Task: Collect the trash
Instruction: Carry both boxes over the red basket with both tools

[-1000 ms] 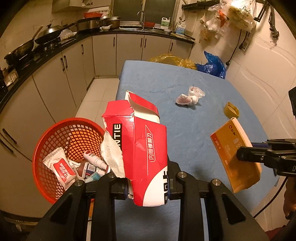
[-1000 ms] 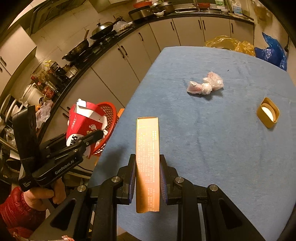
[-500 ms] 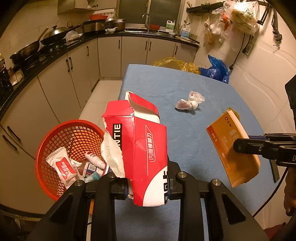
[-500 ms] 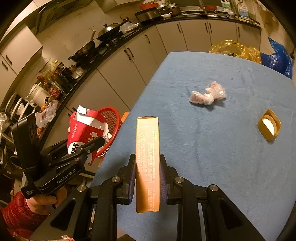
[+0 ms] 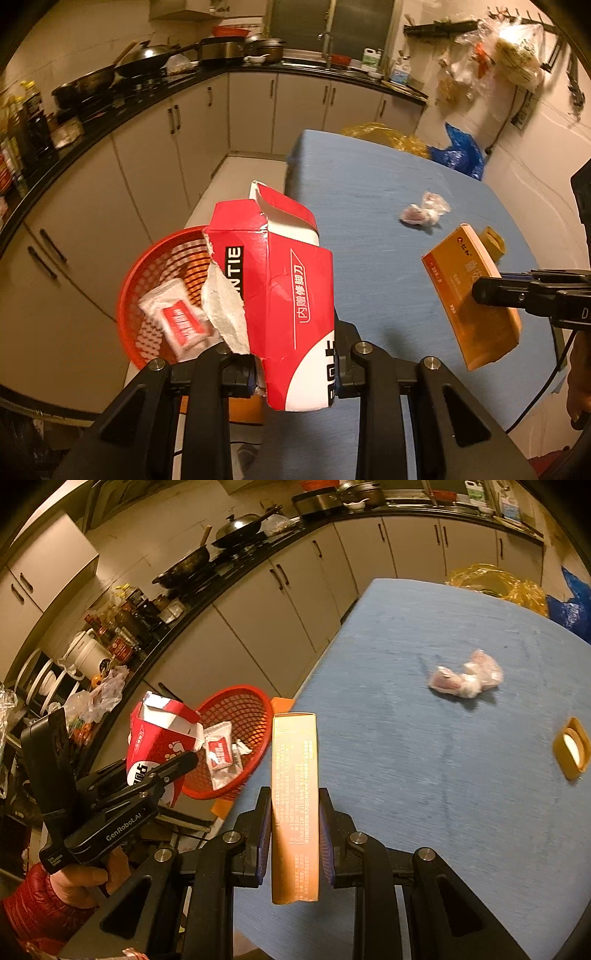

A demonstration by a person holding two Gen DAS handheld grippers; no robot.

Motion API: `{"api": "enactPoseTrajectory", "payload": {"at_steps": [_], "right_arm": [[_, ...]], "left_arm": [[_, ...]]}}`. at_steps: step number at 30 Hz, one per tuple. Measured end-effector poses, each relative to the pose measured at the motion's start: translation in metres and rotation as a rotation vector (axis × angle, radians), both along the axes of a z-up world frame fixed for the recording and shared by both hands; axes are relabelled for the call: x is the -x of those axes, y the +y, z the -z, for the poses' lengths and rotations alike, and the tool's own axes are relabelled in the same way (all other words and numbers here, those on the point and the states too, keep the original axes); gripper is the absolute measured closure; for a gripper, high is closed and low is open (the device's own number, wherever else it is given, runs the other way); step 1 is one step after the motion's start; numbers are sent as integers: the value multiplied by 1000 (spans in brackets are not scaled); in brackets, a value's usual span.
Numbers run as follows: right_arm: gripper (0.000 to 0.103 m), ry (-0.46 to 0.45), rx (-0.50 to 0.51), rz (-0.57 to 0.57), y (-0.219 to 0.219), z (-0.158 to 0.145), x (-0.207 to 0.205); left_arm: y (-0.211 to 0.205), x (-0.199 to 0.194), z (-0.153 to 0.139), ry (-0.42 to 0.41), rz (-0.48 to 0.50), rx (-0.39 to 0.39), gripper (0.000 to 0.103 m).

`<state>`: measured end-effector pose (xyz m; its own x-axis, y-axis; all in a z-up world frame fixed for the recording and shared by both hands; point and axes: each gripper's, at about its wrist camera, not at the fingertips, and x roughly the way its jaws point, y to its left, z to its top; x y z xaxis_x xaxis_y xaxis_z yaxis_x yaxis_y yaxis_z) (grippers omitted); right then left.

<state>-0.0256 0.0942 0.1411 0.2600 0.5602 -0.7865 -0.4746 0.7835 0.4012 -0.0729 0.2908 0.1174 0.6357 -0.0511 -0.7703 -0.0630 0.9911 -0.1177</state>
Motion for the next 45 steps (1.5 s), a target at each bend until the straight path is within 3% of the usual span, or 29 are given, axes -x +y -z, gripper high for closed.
{"api": "enactPoseTrajectory", "payload": {"at_steps": [17,45], "right_arm": [[79,-31,-8,-97,109,-9,-19],[78,-9,80,-131,185,20,-54]], "left_arm": [[92,10,9,13,-105,9,76],[113,-15,45,68,-91,40,76]]}}
